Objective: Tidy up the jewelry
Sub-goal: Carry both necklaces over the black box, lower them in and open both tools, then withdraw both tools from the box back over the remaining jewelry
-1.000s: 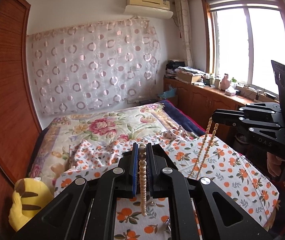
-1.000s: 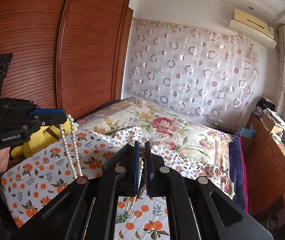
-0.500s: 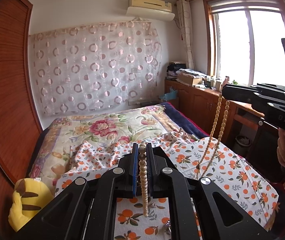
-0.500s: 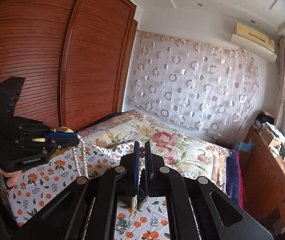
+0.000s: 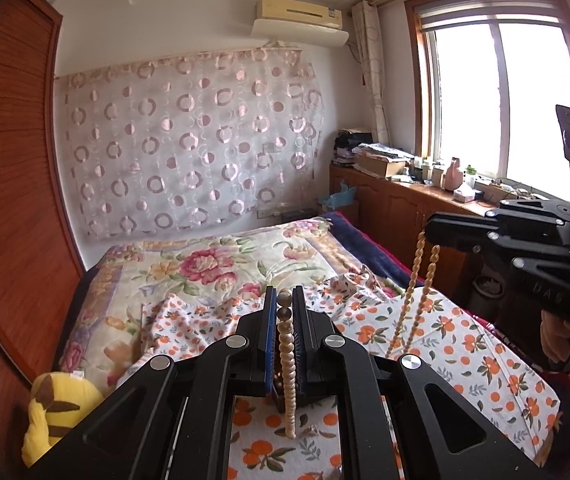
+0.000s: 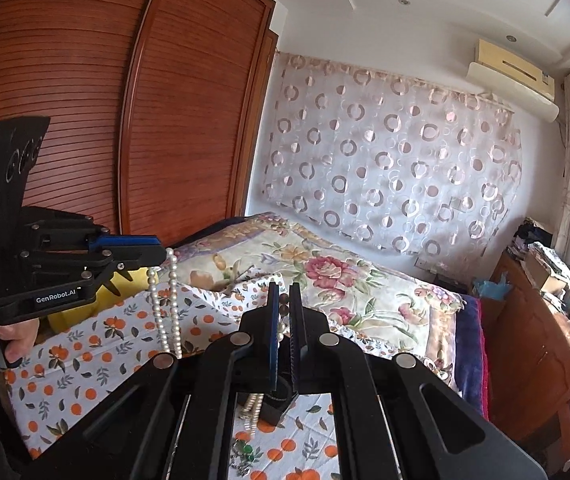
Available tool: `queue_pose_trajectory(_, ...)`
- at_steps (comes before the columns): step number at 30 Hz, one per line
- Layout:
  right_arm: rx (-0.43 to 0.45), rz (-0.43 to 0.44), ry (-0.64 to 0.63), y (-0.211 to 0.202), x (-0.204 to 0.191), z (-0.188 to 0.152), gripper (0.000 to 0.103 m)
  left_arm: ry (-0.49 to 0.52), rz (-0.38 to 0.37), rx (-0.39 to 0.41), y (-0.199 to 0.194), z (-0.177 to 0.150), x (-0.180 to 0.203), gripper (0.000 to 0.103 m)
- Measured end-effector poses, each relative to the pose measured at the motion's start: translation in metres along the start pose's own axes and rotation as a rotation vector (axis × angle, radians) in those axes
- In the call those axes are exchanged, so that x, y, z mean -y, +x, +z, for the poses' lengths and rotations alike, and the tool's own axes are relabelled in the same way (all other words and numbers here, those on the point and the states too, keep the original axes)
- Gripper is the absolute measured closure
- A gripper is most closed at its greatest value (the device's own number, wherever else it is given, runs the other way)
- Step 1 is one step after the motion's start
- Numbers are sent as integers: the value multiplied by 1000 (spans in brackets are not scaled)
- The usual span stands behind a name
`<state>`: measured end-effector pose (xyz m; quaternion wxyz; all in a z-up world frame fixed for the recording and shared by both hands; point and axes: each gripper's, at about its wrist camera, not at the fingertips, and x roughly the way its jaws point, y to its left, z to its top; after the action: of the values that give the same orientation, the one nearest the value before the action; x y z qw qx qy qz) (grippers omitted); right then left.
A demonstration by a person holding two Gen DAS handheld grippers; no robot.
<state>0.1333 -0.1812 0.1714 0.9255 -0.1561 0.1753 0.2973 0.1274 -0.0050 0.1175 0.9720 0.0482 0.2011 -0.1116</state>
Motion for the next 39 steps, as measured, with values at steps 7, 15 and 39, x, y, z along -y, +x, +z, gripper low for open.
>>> queue_pose_trajectory(7,2,-3,6,28,12,5,97,12,-2,-2,25,15,0,96)
queue_pose_trajectory(15,-3,14,35,58,30,4,97,15,-7,-6,45,27,-2,96)
queue_pose_trajectory(39,-139,63,114,106,36,-68,84,9,-9,-46,96,30,1,95)
